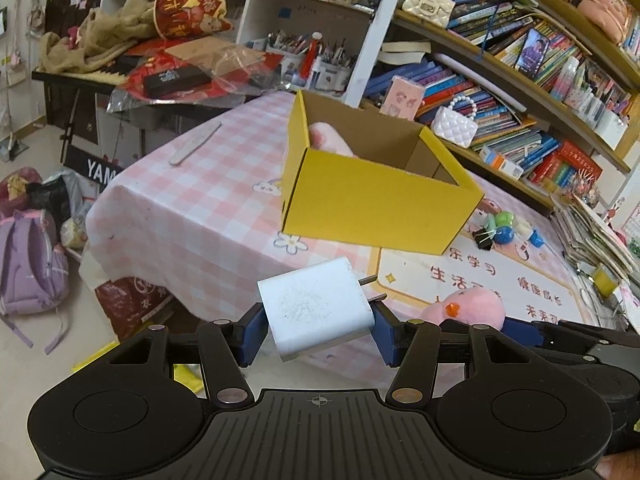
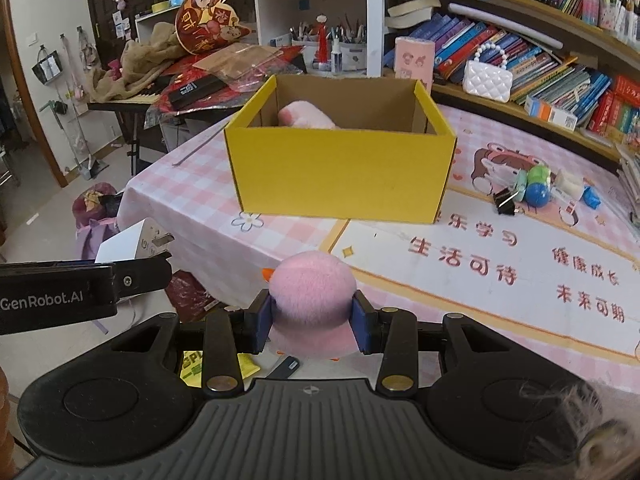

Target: Organize objects

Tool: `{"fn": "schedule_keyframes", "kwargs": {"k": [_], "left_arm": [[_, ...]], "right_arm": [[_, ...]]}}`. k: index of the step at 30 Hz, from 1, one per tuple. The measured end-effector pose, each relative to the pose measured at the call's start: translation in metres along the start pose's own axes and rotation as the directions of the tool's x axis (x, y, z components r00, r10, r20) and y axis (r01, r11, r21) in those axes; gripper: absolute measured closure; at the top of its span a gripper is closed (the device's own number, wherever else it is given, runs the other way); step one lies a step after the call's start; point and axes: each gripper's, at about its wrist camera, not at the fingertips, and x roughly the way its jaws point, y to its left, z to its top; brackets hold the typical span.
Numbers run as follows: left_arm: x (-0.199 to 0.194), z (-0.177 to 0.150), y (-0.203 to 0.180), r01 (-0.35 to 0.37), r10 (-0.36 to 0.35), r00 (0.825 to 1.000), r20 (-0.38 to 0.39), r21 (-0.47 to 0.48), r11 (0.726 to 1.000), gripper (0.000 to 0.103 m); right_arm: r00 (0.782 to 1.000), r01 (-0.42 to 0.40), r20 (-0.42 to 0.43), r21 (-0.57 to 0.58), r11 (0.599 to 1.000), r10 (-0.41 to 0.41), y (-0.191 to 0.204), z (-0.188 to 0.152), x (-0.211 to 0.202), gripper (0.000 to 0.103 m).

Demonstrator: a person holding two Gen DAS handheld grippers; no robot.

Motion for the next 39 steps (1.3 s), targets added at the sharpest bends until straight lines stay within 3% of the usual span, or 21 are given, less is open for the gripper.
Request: {"fn": "schedule_keyframes", "kwargs": {"k": [11,21,25,29,39], "left_arm": [[0.014,0.03,-0.008,-0.012,0.01,0.999,0.05,0.037,0.999,0.049],[0.045,0.093,-0.026,-0.028,0.015,0.989,0.144,0.083,0.996,0.049],[0.073,0.118,-0.035,-0.026,0.012,0.99,0.142,0.098,0.995,0.049],[0.104,0.135,-0.044,-0.025,0.012,0.993,0.118,0.117,0.993,0.049],[0.171,0.15,-0.059,-0.059,0.058,0.998,0.006,0.171,0.983,0.048]], "right_arm": [[0.997,-0.015,0.072,-0.01,1.0,0.016,-0.008,0.029,0.007,0.065],[0.963,-0.026,0.268,-0.013,1.0,0.029,-0.032,0.119,0.015,0.065],[0.952,-0.009,0.306,-0.021,1.0,0.016,-0.048,0.157,0.037,0.065],[0.957,0.007,0.291,-0.019,1.0,-0.001,-0.066,0.185,0.071,0.065],[0.994,-0.019,0.11,-0.075,0.997,0.027,-0.082,0.207,0.163,0.065]]}}
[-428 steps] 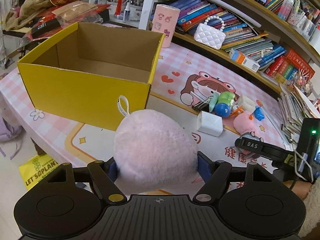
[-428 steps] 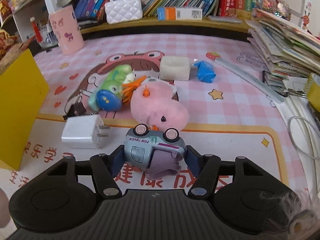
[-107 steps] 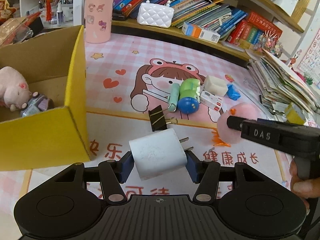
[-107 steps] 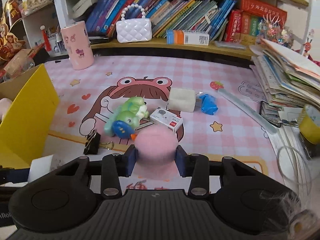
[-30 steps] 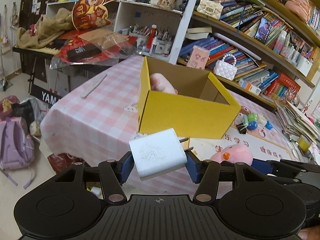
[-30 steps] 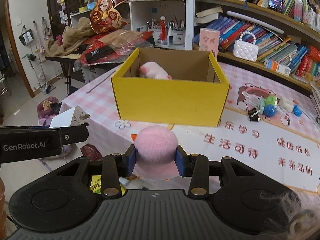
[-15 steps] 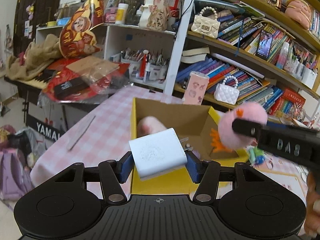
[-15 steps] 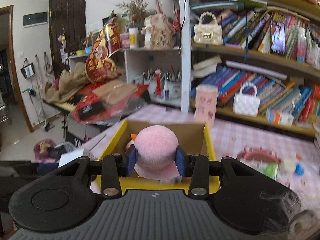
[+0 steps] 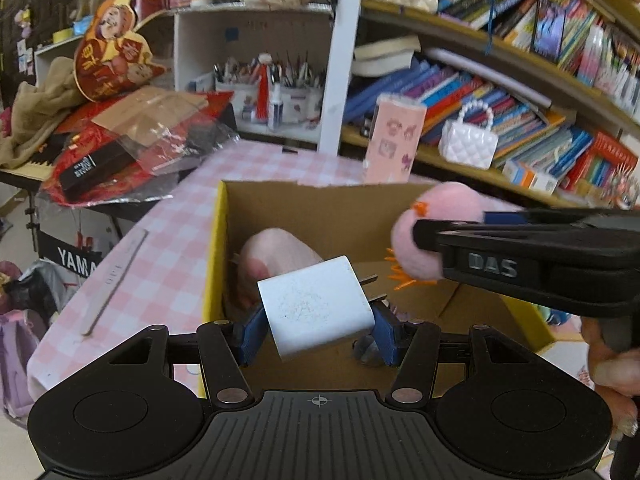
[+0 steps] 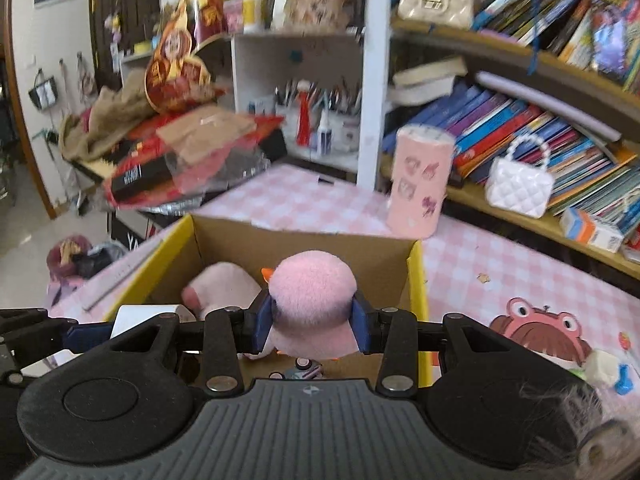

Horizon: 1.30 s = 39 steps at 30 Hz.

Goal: Organize objects
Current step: 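Open the left tool to drop the plug while the right tool releases the chick into the box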

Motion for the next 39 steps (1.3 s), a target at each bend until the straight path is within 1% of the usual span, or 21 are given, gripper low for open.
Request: {"fn": "schedule_keyframes", "kwargs": {"k": [5,10,11,12,14,18,21,23,25,26,27,29,31,33,36,39], "left_arm": [[0.019,0.002,-0.003,-0.014,0.014,0.999,-0.045,0.01,1.0,0.048],[0.035,0.002,-0.007,-0.026,0.03,0.995,-0.091,0.048,0.999,0.048],[0.036,0.002,-0.01,-0.04,0.047,0.995,-0.09,0.073,0.996,0.048],[0.037,0.001,-0.013,-0.046,0.055,0.994,-0.09,0.097,0.994,0.049],[0.038,0.001,-0.015,-0.039,0.048,0.995,-0.087,0.106,0.994,0.05],[0.041,0.003,-0.018,-0.037,0.046,0.995,-0.089,0.098,0.994,0.05],[0.041,0.002,-0.018,-0.036,0.043,0.995,-0.085,0.085,0.996,0.05],[0.038,0.002,-0.018,-0.038,0.044,0.997,-0.071,0.08,0.996,0.048],[0.034,0.003,-0.018,-0.04,0.045,0.997,-0.055,0.081,0.996,0.043],[0.031,0.004,-0.019,-0.043,0.048,0.998,-0.049,0.082,0.996,0.036],[0.03,0.004,-0.019,-0.045,0.049,0.998,-0.045,0.086,0.995,0.032],[0.025,0.005,-0.02,-0.044,0.047,0.998,-0.035,0.092,0.995,0.032],[0.017,0.005,-0.021,-0.047,0.048,0.999,-0.017,0.094,0.995,0.03],[0.005,0.006,-0.021,-0.052,0.051,0.999,0.012,0.09,0.995,0.021],[-0.014,0.006,-0.019,-0.068,0.064,0.996,0.061,0.08,0.994,0.014],[-0.029,0.006,-0.009,-0.093,0.089,0.992,0.087,0.048,0.994,0.012]], "right_arm": [[0.996,-0.032,-0.091,-0.056,0.998,0.026,0.003,0.003,0.043,0.065],[0.979,-0.072,-0.195,-0.083,0.994,0.055,0.003,0.003,0.077,0.065],[0.976,-0.077,-0.211,-0.096,0.992,0.055,0.004,0.001,0.082,0.065],[0.976,-0.08,-0.211,-0.115,0.99,0.055,0.006,0.0,0.085,0.065],[0.975,-0.081,-0.218,-0.146,0.986,0.048,0.008,0.0,0.088,0.065],[0.97,-0.08,-0.238,-0.132,0.988,0.046,0.006,0.002,0.094,0.064],[0.969,-0.074,-0.243,-0.11,0.991,0.046,0.003,0.003,0.095,0.062],[0.974,-0.069,-0.22,-0.097,0.993,0.046,0.001,0.003,0.091,0.054],[0.981,-0.066,-0.186,-0.087,0.994,0.048,-0.002,0.004,0.084,0.048],[0.983,-0.064,-0.177,-0.085,0.994,0.048,-0.002,0.006,0.08,0.044],[0.985,-0.063,-0.168,-0.081,0.995,0.049,-0.003,0.007,0.077,0.044],[0.989,-0.06,-0.139,-0.074,0.995,0.049,-0.005,0.012,0.066,0.041],[0.993,-0.053,-0.107,-0.069,0.996,0.045,-0.007,0.017,0.054,0.04],[0.997,-0.042,-0.068,-0.061,0.997,0.038,-0.009,0.02,0.041,0.04],[1.0,-0.022,-0.006,-0.043,0.999,0.022,-0.011,0.021,0.016,0.038],[0.999,-0.006,0.04,-0.02,1.0,0.007,-0.011,0.017,-0.006,0.036]]}}
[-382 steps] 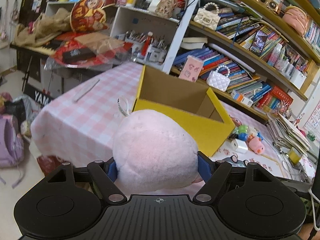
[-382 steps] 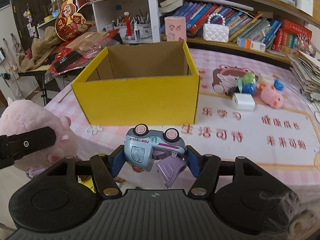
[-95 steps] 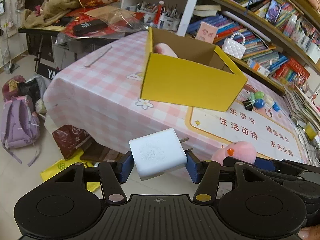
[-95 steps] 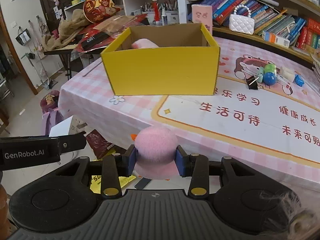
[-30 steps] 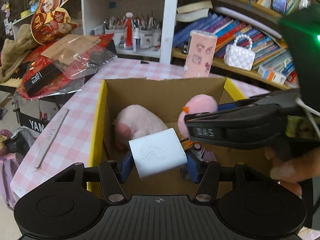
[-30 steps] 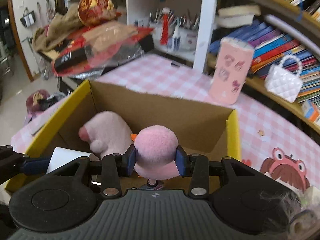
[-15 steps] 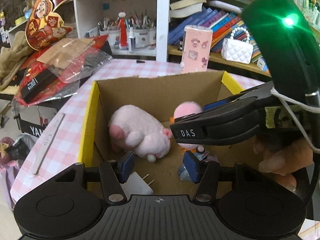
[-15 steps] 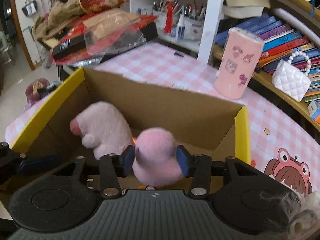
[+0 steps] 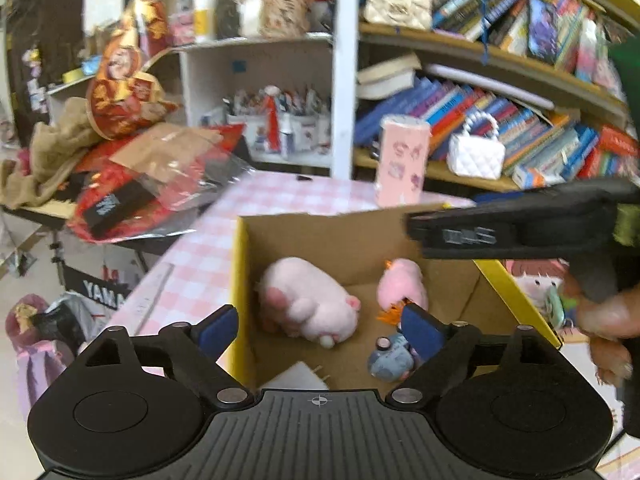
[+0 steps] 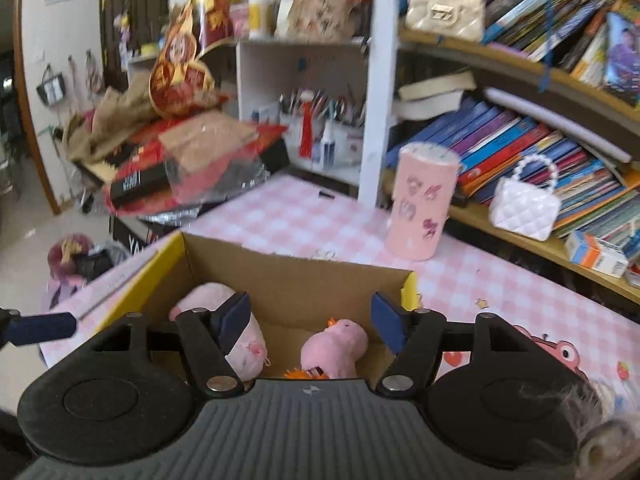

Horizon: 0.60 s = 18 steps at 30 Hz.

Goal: Organize objects
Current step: 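Open the left tool to drop the plug while the right tool releases the chick into the box, then move both open tools back from the box toward the remaining toys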

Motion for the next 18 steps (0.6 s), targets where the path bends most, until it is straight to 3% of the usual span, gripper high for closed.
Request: {"fn": "schedule_keyframes", "kwargs": {"k": [9,18], "left_arm": [[-0.037,-0.015,0.036,-0.076,0.084,0.995,0.057,-0.133,0.988,0.011],[-0.063,-0.047,0.047,-0.094,0.1,0.995,0.026,-0.161,0.982,0.009]], "right_arm": [[0.994,0.085,0.068,0.031,0.996,-0.087,0.016,-0.029,-0.05,0.036],[0.993,0.114,0.031,0.007,0.993,-0.114,0.048,-0.07,-0.076,0.036]]}}
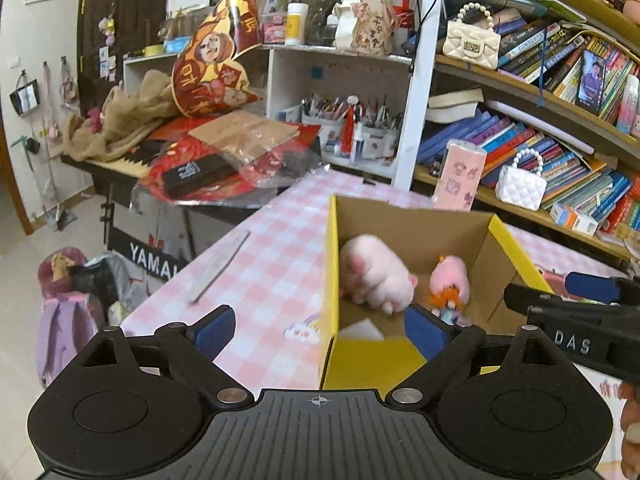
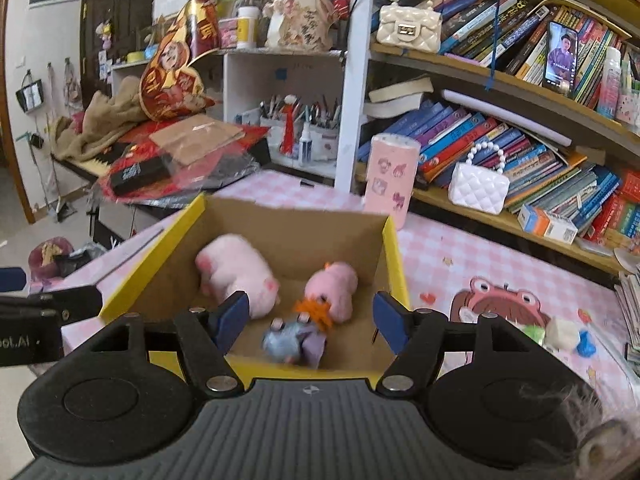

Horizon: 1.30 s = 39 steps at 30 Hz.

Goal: Organize objects
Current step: 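Move both open tools back from the box toward the remaining toys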

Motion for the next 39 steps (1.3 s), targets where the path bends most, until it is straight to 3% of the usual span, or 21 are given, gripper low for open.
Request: {"fn": "schedule_keyframes", "kwargs": {"k": [9,21,30,39], "left_arm": [[-0.026,-0.037,0.011,-0.012,0.012,0.999,-0.053,0.001,1.0,0.007],[-0.06,-0.08,0.008,0.009,-0.004,0.993,-0.114,0.043,0.999,0.007],[-0.069,-0.103,-0.01,0.079,-0.063,0.983,-0.173,0.088,0.993,0.007],[-0.071,-0.118,-0.045,0.2,-0.161,0.959,-0.234,0.152,0.968,0.007]], "right_arm": [[0.998,-0.004,-0.059,-0.023,1.0,0.003,0.029,-0.048,-0.034,0.036],[0.994,0.022,-0.106,0.023,0.999,-0.02,0.034,-0.095,-0.08,0.034],[0.985,0.092,-0.156,0.088,0.992,-0.077,0.02,-0.129,-0.109,0.031],[0.964,0.206,-0.202,0.15,0.967,-0.174,-0.006,-0.155,-0.135,0.028]]}}
